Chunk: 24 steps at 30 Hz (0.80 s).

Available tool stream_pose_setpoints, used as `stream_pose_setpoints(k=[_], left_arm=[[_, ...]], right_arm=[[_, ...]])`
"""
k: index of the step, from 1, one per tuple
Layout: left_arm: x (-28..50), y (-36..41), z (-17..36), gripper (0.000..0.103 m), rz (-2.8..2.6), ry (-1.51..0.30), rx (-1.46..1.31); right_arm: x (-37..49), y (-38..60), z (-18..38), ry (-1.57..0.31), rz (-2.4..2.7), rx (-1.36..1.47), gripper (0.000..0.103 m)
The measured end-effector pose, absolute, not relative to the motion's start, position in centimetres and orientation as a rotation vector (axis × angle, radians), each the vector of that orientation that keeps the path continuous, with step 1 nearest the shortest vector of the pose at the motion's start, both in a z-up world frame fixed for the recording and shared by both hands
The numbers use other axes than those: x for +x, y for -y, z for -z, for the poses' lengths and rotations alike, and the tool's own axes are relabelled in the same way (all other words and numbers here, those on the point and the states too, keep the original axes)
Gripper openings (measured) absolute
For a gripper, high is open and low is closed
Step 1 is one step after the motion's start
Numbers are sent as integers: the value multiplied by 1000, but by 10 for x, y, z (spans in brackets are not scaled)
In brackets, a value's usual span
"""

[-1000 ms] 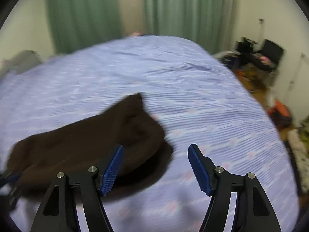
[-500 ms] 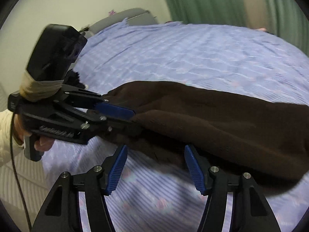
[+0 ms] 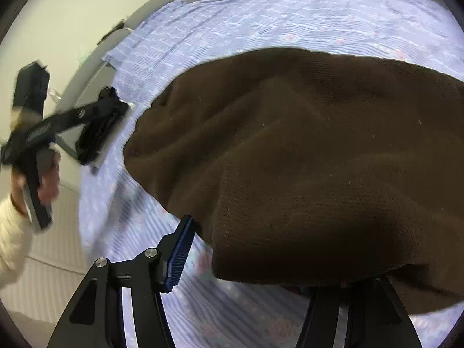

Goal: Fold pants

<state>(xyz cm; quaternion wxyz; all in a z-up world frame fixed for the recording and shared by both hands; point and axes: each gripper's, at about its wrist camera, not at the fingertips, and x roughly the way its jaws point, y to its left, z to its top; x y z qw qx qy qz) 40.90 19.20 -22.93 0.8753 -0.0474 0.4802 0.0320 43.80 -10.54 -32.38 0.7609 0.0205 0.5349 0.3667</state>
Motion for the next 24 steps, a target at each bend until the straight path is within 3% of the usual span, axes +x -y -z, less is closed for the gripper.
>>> stream_pose_setpoints(k=[4, 8, 10, 12, 14, 15, 18, 22, 24], left_arm=[[417, -207, 258, 79, -29, -1048, -182], [429, -212, 286, 78, -11, -1094, -339], [434, -214, 300, 70, 15, -1119, -439], [433, -213, 300, 41, -34, -1110, -441], [429, -210, 285, 23, -82, -1078, -389], [426, -211, 273, 19, -98, -1052, -361], [418, -209, 249, 19, -132, -963, -238], [429, -221, 290, 22, -151, -1077, -228], [431, -215, 295, 35, -144, -1076, -165]], right_arm=[[421, 84, 316, -1104, -725, -64, 56], [419, 93, 320, -1101, -641, -26, 40], [424, 97, 322, -1110, -616, 14, 36], [428, 101, 323, -1123, -590, 70, 33], [427, 102, 321, -1124, -562, 79, 29], [423, 102, 318, -1115, -553, 78, 28], [408, 103, 309, -1099, -555, 132, 25], [402, 88, 326, -1141, -552, 107, 24], [401, 87, 328, -1127, -540, 91, 25]])
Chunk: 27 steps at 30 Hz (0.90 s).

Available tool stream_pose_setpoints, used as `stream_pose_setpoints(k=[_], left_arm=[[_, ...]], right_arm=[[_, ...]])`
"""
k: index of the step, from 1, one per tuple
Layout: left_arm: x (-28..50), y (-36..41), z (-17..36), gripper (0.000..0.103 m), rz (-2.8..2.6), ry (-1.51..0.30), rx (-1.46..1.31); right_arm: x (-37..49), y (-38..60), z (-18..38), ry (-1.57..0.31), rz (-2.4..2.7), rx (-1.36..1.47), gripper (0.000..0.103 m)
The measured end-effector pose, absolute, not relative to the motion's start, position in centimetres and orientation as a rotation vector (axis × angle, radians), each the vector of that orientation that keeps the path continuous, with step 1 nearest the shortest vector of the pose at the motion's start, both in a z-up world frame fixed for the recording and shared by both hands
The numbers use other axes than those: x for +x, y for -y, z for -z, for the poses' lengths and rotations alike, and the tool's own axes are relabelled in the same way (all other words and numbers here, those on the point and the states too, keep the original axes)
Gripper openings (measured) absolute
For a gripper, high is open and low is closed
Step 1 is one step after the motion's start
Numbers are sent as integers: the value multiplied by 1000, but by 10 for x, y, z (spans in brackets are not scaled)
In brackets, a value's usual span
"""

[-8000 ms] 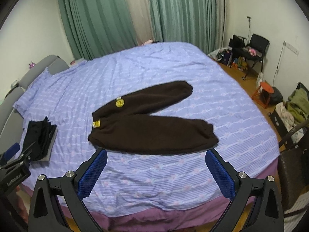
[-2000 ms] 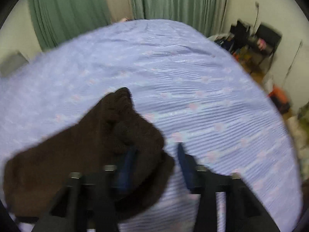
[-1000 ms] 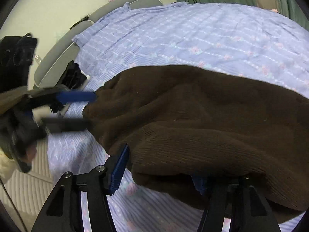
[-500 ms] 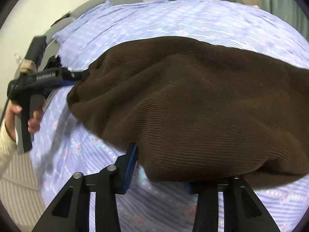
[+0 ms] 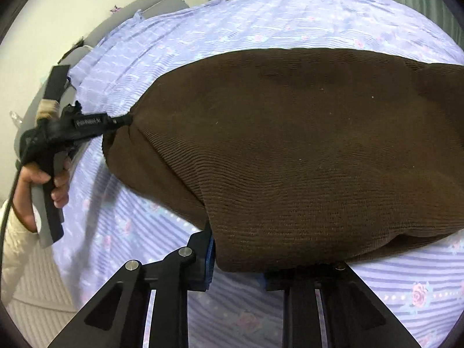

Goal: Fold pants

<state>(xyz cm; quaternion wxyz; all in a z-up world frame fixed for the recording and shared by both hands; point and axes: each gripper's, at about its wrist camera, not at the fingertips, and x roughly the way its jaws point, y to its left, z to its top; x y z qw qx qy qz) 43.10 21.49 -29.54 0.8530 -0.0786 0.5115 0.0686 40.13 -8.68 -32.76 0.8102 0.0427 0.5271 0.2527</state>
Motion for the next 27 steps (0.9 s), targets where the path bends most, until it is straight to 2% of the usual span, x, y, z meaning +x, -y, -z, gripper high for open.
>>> stream_pose_setpoints(k=[1, 2, 3, 4, 7, 8, 14, 19, 27], left_arm=[[429, -212, 292, 42, -154, -1066, -119], [427, -211, 287, 62, -173, -1059, -77], [424, -207, 279, 68, -199, -1048, -18], [419, -203, 269, 69, -194, -1029, 22], [391, -183, 233, 76, -100, -956, 108], [374, -169, 219, 79, -64, -918, 143], [329, -88, 196, 79, 102, -793, 186], [329, -26, 210, 79, 178, -767, 227], [345, 19, 231, 75, 186, -779, 230]], right_arm=[[400, 88, 324, -1114, -536, 78, 29], [398, 89, 321, -1110, -534, 71, 35], [396, 90, 316, -1110, -514, 55, 39], [391, 93, 310, -1105, -488, 32, 47], [371, 110, 284, -1051, -456, 1, 55], [367, 118, 272, -1028, -438, 2, 61], [364, 207, 231, -850, -156, 42, 76], [385, 282, 226, -767, 77, 131, 80], [429, 319, 258, -725, 118, 254, 81]])
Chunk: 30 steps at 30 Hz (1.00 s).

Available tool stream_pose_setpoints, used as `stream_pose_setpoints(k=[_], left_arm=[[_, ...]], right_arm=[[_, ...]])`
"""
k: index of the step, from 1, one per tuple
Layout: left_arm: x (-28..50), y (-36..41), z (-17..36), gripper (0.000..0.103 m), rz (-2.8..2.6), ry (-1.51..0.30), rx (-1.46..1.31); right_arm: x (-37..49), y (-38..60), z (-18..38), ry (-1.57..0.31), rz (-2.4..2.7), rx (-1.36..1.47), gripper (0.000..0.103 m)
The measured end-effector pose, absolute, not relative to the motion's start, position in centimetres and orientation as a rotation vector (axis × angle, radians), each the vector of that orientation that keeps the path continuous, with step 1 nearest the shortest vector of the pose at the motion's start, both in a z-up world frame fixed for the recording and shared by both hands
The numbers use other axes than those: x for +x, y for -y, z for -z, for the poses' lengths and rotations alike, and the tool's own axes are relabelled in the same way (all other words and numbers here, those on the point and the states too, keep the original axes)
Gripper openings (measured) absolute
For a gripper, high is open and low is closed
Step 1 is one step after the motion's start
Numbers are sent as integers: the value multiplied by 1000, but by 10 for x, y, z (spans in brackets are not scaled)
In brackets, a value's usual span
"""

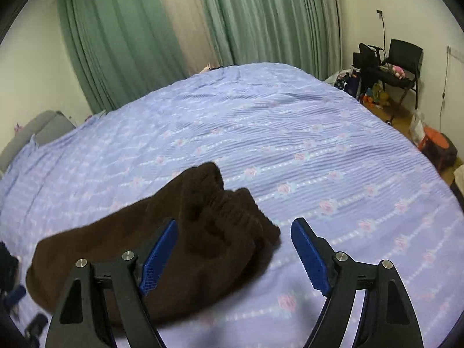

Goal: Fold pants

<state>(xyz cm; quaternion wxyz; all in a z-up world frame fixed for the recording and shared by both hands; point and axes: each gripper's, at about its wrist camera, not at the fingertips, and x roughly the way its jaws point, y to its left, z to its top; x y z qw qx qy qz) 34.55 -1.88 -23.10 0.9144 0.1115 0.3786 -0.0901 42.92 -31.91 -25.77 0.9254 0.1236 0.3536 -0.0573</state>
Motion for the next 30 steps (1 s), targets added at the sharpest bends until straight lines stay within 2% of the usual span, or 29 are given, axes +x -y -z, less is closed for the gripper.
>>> stream_pose_setpoints(k=[5, 6, 8, 9, 12, 13, 15, 17, 22, 26, 30], left_arm=[[341, 27, 238, 75, 178, -791, 264], [340, 28, 239, 75, 175, -797, 265], [339, 32, 241, 75, 157, -805, 263], [340, 33, 242, 75, 144, -809, 258], [344, 36, 242, 75, 130, -817, 231], [346, 37, 242, 75, 122, -819, 231], [350, 41, 244, 75, 119, -824, 233], [352, 45, 248, 75, 132, -837, 232], [344, 48, 249, 75, 174, -850, 221], [337, 48, 247, 75, 171, -817, 260], [341, 49, 245, 75, 181, -796, 283]], right_arm=[[463, 317, 264, -724, 61, 220, 79], [469, 314, 265, -721, 41, 194, 75], [481, 309, 270, -750, 40, 134, 39], [489, 308, 274, -776, 44, 105, 37], [503, 311, 286, -818, 109, 42, 37], [508, 314, 292, -836, 122, 40, 37], [512, 320, 299, -844, 144, 36, 45], [514, 320, 301, -842, 178, -1, 64], [479, 335, 265, -748, 194, 87, 82], [437, 353, 244, -654, 228, 234, 89], [425, 360, 267, -717, 153, 398, 89]])
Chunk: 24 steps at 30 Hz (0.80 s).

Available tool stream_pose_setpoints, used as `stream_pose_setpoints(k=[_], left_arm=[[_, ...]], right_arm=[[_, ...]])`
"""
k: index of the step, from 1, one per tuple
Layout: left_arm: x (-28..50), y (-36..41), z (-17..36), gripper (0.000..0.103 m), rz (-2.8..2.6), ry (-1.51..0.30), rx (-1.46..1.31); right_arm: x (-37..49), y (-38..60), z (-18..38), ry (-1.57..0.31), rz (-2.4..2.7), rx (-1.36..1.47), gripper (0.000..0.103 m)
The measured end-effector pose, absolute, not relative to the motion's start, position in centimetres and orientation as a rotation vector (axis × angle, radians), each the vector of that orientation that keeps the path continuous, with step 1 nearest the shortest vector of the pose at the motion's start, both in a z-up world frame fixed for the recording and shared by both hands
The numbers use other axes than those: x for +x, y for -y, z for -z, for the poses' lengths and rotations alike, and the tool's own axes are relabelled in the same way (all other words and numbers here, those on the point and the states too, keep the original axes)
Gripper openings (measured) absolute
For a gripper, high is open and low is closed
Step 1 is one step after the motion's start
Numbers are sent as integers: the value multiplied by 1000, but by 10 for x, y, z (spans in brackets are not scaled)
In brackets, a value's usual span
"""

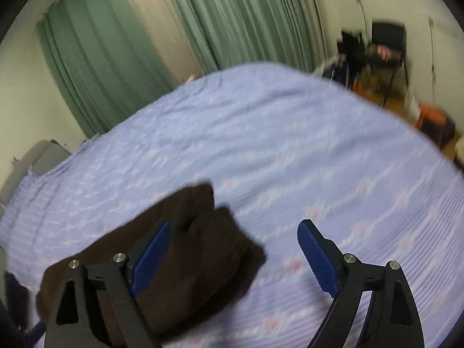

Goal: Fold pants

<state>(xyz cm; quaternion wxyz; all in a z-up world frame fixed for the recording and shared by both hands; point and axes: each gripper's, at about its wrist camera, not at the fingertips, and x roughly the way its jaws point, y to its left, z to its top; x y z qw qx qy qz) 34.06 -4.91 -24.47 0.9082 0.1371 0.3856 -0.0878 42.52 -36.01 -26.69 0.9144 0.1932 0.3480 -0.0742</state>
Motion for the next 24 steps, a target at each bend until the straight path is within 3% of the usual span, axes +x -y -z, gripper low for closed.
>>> stream_pose_setpoints(k=[12, 13, 14, 17, 21, 24], left_arm=[[350, 55, 243, 75, 153, -767, 279], [351, 57, 243, 75, 152, -768, 279], [351, 59, 243, 75, 152, -767, 282], [349, 61, 240, 75, 160, -753, 294], [349, 54, 234, 75, 192, -736, 266], [357, 49, 236, 75, 207, -757, 229]], right_arm=[[468, 370, 340, -808, 60, 714, 89], [473, 370, 344, -822, 58, 728, 86], [474, 370, 346, -829, 62, 735, 71], [470, 378, 342, -844, 85, 781, 43], [431, 390, 303, -696, 104, 834, 39], [422, 390, 297, -740, 172, 747, 39]])
